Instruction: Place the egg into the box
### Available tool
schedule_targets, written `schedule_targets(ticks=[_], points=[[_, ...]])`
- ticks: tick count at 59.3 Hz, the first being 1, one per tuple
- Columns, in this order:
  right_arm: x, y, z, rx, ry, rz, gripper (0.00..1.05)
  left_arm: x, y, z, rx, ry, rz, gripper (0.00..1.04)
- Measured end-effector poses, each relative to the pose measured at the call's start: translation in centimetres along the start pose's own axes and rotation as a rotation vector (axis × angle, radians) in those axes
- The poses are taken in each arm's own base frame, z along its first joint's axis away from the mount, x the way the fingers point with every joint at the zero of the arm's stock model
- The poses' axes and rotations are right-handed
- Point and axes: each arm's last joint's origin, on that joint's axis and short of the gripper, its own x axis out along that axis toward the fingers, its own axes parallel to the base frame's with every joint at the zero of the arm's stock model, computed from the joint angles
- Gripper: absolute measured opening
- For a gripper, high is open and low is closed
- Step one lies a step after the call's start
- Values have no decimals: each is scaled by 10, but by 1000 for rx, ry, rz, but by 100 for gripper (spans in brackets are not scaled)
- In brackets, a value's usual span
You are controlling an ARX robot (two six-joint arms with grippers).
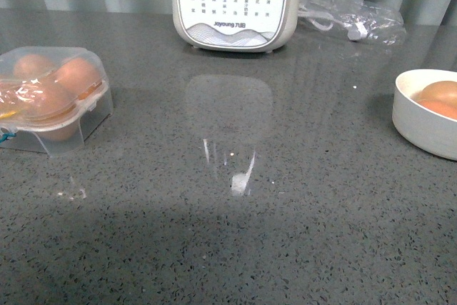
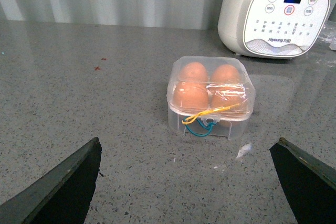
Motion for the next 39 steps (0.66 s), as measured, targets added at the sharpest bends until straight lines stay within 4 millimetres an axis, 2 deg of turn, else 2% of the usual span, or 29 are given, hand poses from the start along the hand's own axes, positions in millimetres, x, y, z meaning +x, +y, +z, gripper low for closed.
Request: schedule_targets(ticks=[39], points=[[0,0,0,0,0,0,98,0,0,0,0,0,0,98]])
